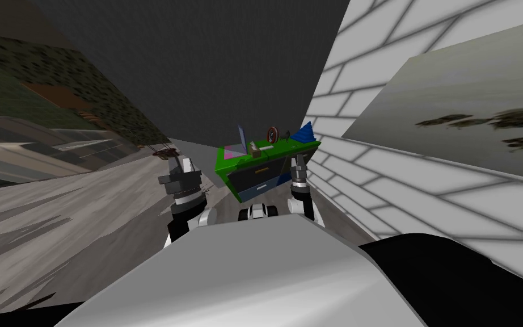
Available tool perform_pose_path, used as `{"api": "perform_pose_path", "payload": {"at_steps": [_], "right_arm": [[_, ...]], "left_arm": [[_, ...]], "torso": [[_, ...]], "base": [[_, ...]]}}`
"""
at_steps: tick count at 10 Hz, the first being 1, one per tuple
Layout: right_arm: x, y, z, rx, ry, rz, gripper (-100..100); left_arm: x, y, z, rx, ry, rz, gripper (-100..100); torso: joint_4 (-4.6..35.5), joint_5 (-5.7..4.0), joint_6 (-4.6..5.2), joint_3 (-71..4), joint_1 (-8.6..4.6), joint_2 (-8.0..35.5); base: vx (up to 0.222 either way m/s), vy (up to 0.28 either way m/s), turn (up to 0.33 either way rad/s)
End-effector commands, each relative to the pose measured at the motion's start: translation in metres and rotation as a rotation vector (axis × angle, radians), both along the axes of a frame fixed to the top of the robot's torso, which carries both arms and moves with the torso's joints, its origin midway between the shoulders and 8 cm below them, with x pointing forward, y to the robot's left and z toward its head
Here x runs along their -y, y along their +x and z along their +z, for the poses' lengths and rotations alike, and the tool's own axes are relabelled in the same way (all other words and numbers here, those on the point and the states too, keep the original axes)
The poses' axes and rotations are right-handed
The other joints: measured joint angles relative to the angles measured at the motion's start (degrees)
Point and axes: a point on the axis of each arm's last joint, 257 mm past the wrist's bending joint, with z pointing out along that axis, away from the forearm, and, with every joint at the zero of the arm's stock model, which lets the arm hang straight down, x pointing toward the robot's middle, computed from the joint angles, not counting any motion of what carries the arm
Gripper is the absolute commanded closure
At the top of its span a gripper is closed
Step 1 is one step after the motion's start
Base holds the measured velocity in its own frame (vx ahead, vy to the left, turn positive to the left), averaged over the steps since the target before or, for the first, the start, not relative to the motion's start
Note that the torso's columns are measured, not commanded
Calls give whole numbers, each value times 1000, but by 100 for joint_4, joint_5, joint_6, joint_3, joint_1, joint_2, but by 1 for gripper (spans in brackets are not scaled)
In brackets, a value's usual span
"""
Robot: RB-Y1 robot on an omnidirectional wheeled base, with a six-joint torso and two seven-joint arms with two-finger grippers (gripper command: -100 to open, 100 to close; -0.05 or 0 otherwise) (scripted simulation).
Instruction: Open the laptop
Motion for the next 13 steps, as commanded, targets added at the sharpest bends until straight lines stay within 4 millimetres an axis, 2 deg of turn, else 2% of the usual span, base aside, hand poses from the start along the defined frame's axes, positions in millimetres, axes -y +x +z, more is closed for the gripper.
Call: {"api": "perform_pose_path", "payload": {"at_steps": [1, 6, 9, 13], "right_arm": [[0, 0, 0, -1, 0, 0, 0], [0, 0, 0, -1, 0, 0, 0], [0, 0, 0, -1, 0, 0, 0], [0, 0, 0, -1, 0, 0, 0]], "left_arm": [[7, 6, -3, -25, 75, -20, -100], [7, 27, -14, -95, 225, 1, -100], [-7, 46, -22, -149, 312, 68, -100], [-37, 71, -29, -218, 397, 189, -100]], "torso": [[188, 0, 1, -396, -1, 191], [267, -1, 0, -540, -3, 263], [267, -2, 0, -541, -6, 262], [269, 1, -1, -537, 5, 269]], "base": [[14, -25, -37], [32, -47, -56], [60, -87, -108], [73, -84, -104]]}}
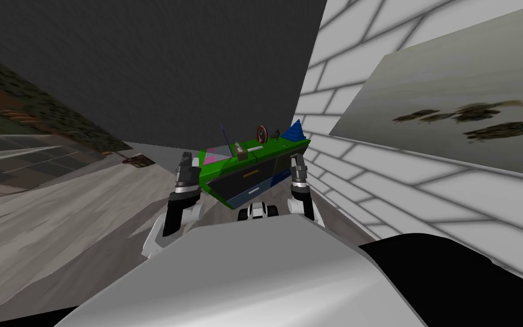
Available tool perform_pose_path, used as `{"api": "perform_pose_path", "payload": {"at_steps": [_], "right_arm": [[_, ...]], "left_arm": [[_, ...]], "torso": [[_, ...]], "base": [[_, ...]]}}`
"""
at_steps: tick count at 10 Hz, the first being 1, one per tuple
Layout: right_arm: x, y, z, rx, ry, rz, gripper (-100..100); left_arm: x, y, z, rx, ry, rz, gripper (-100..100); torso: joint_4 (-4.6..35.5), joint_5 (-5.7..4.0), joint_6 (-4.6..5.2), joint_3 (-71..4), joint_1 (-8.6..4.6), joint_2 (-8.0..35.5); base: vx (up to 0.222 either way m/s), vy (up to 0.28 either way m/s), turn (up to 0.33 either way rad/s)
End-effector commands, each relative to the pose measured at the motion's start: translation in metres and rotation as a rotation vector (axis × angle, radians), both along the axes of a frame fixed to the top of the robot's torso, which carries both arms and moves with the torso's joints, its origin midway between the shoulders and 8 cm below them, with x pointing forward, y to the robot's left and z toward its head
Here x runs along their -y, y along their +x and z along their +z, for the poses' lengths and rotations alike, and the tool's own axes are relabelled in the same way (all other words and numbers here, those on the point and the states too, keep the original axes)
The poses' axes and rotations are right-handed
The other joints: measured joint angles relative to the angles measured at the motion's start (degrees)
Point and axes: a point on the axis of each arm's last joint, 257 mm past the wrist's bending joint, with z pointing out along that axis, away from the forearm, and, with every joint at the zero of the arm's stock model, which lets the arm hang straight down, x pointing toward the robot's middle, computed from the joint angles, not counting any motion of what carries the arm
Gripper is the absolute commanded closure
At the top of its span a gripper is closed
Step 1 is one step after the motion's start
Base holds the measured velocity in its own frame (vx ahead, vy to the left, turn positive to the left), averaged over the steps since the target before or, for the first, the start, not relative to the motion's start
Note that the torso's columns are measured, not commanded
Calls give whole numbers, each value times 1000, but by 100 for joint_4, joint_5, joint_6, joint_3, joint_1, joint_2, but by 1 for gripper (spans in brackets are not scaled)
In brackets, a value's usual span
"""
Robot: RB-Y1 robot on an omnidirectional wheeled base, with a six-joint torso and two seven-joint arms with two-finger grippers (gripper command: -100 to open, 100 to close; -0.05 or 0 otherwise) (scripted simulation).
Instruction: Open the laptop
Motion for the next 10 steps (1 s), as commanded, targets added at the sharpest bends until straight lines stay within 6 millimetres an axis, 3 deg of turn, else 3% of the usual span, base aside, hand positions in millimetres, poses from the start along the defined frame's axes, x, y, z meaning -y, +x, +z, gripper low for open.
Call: {"api": "perform_pose_path", "payload": {"at_steps": [1, 4, 10], "right_arm": [[0, 0, 0, 0, 0, 0, 0], [0, 0, 0, 0, 0, 0, 0], [0, 0, 0, 0, 0, 0, 0]], "left_arm": [[-24, 16, -4, -37, 58, 94, -100], [-45, 26, -5, -59, 94, 171, -100], [-108, 47, -10, -132, 136, 387, -100]], "torso": [[1, -1, 2, 2, -7, 1], [-1, -1, 1, -2, -6, -5], [-2, -1, 3, -4, -8, -9]], "base": [[66, -86, -160], [70, -78, -85], [75, -93, -116]]}}
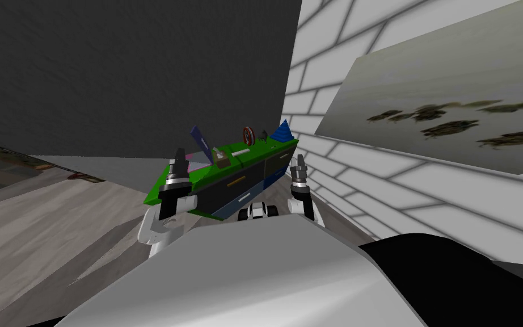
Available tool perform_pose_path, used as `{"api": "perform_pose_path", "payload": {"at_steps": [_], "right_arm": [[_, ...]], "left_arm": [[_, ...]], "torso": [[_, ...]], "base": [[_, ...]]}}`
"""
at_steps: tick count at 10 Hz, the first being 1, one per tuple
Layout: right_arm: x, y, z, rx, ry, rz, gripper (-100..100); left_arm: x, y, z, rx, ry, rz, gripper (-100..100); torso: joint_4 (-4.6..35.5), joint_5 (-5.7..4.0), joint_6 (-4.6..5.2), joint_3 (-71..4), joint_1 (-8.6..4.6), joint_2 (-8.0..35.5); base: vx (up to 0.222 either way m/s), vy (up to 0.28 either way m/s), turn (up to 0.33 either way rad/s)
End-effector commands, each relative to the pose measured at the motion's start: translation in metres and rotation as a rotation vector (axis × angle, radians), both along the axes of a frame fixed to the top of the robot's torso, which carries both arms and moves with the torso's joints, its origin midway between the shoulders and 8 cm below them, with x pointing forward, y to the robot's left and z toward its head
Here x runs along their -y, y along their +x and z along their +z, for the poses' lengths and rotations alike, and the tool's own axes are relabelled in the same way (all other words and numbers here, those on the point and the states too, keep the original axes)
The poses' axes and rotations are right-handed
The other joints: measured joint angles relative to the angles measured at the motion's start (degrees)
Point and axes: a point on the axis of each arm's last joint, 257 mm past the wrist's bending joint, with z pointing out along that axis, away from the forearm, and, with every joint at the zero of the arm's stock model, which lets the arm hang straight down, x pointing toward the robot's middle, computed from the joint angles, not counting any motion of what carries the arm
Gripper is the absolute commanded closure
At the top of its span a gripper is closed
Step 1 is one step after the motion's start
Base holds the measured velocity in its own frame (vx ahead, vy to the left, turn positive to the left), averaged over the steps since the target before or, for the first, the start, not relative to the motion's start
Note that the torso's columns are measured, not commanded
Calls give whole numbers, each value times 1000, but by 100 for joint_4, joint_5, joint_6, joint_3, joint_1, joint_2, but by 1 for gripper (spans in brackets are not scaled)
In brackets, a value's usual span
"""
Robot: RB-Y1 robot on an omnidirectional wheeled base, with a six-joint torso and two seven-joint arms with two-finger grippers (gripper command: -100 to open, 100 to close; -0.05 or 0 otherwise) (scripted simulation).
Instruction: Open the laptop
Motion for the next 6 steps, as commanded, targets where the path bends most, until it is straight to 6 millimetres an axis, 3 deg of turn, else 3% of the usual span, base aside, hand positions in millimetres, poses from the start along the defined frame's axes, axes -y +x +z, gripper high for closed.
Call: {"api": "perform_pose_path", "payload": {"at_steps": [1, 6], "right_arm": [[0, 0, 0, 0, 0, 0, 0], [0, 0, 0, 0, 0, 0, 0]], "left_arm": [[-33, 7, -10, -41, -7, 114, -100], [-65, 9, -34, -90, -87, 228, -100]], "torso": [[-1, -1, -3, 0, 1, 0], [6, 0, -2, 13, 4, 20]], "base": [[120, -81, -128], [68, -51, -81]]}}
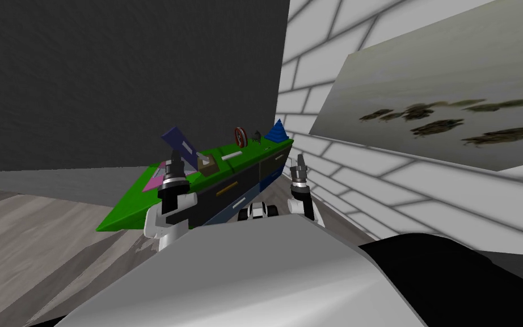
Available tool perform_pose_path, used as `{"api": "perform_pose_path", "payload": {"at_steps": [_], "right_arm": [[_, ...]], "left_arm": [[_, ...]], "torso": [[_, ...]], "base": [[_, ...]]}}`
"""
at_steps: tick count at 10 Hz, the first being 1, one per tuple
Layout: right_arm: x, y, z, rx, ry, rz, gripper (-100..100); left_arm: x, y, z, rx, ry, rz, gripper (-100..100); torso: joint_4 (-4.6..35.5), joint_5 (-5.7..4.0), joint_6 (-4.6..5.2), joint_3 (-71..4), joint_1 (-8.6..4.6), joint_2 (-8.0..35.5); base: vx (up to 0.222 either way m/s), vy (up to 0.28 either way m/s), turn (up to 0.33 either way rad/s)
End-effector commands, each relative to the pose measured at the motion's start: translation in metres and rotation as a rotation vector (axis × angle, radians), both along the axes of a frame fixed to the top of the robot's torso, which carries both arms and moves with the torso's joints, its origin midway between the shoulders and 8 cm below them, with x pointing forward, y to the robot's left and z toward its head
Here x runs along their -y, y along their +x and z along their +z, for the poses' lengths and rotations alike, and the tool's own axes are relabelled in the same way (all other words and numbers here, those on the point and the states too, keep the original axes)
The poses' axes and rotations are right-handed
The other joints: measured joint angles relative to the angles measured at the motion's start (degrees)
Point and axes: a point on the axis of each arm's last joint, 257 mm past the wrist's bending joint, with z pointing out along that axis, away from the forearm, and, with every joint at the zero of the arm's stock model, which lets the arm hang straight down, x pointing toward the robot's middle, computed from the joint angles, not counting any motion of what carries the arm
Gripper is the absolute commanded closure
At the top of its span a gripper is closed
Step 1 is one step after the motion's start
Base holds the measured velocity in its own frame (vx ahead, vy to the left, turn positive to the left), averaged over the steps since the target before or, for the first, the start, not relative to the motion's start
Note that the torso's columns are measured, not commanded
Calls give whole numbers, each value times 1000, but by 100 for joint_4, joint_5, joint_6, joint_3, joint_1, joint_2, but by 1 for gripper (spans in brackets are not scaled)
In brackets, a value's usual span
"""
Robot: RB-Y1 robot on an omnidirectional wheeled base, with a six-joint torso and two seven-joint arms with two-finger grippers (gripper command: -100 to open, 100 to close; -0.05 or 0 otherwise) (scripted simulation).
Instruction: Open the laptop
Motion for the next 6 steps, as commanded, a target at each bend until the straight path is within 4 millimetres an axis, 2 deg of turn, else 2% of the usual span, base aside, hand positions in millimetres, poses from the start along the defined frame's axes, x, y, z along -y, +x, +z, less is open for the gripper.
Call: {"api": "perform_pose_path", "payload": {"at_steps": [1, 4, 6], "right_arm": [[0, 0, 0, 0, 0, 0, 0], [0, 0, 0, 0, 0, 0, 0], [0, 0, 0, 0, 0, 0, 0]], "left_arm": [[-10, 0, -20, -23, -65, 51, -100], [-13, -1, -39, -35, -139, 78, -100], [-14, -2, -30, -34, -128, 80, -100]], "torso": [[-3, 0, 0, -5, 2, -9], [-4, 0, 0, -8, 0, -12], [-2, 1, 0, -5, 4, -6]], "base": [[42, -28, -48], [30, -23, -27], [18, 7, -22]]}}
